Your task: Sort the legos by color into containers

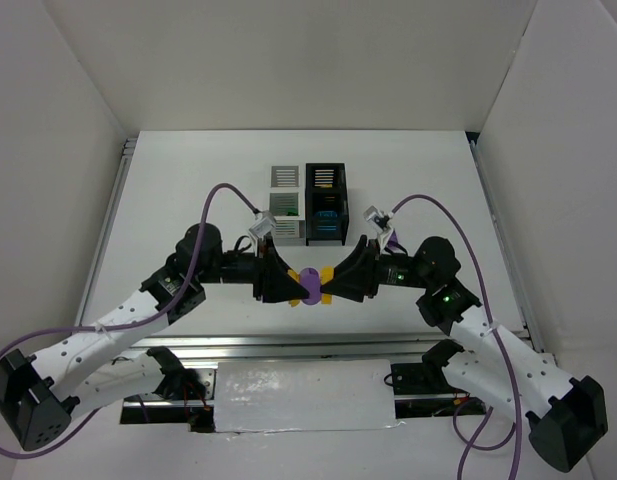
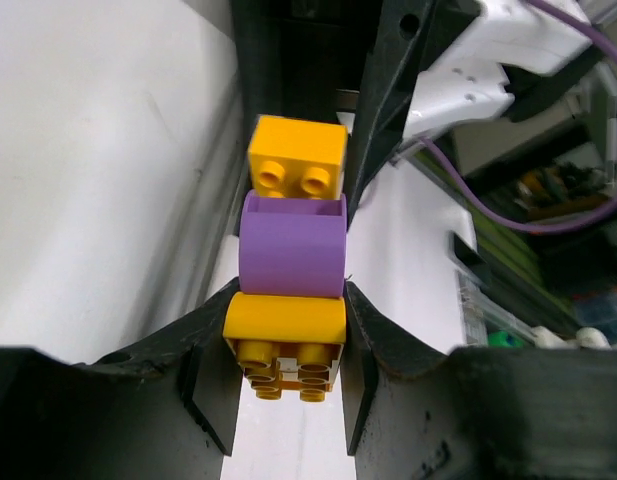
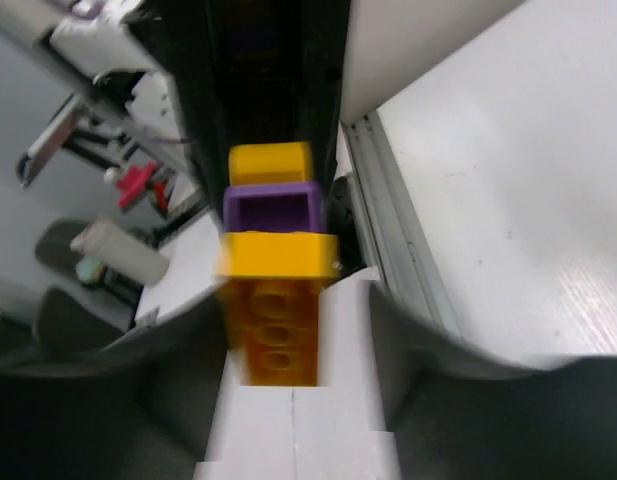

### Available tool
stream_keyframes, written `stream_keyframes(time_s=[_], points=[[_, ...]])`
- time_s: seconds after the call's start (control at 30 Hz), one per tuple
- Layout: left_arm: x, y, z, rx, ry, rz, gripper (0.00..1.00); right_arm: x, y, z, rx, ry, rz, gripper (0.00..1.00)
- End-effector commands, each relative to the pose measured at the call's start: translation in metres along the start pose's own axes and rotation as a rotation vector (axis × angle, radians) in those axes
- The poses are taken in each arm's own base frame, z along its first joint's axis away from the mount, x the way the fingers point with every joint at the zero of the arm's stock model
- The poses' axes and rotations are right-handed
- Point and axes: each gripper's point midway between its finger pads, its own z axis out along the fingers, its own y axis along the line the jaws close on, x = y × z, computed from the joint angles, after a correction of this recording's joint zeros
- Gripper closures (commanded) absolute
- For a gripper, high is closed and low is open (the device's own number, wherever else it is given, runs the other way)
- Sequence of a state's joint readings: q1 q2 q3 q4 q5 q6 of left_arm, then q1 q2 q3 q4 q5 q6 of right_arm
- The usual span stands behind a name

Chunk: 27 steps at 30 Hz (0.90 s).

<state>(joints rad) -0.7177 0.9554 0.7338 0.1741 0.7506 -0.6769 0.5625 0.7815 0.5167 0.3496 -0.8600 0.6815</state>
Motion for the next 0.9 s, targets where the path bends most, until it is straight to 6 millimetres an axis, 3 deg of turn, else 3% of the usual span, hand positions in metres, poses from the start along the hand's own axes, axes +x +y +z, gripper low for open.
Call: stream_keyframes(time_s=[0.0,0.03,0.07,0.1,0.27,0.63,0.7,0.77,0.8,0.87], points=[[-0.021,-0.020,-0.002,0.053,-0.046,0.094,1.00,-0.008,0.016,-0.002,-0.060,-0.017,-0.076,0.59],[-0.022,-0.020,-0.002,0.055,-0.046,0.093,1.00,-0.008,0.016,-0.002,-0.062,-0.014,-0.073,0.70],[-0.021,-0.020,-0.001,0.055,-0.044,0.093,1.00,-0.008,0.017,-0.002,-0.066,-0.014,-0.073,0.98],[-0.021,-0.017,0.000,0.042,-0.046,0.085,1.00,-0.008,0.015,-0.001,-0.057,-0.008,-0.062,1.00],[-0.027,-0.005,-0.003,-0.045,-0.058,0.076,1.00,-0.007,0.018,-0.005,-0.057,-0.006,-0.112,1.00],[-0.043,0.009,-0.033,-0.195,-0.087,0.086,1.00,-0.015,0.004,-0.012,0.052,-0.010,-0.191,1.00],[-0.048,0.017,-0.043,-0.276,-0.104,0.084,1.00,-0.019,-0.005,-0.013,0.123,-0.024,-0.181,1.00],[-0.045,0.032,-0.056,-0.392,-0.099,0.045,1.00,-0.040,-0.029,-0.019,0.293,-0.117,-0.172,1.00],[-0.057,0.041,-0.066,-0.492,-0.143,0.057,1.00,-0.046,-0.037,-0.022,0.352,-0.153,-0.150,1.00],[-0.063,0.053,-0.085,-0.636,-0.177,0.042,1.00,-0.066,-0.057,-0.029,0.483,-0.233,-0.139,1.00]])
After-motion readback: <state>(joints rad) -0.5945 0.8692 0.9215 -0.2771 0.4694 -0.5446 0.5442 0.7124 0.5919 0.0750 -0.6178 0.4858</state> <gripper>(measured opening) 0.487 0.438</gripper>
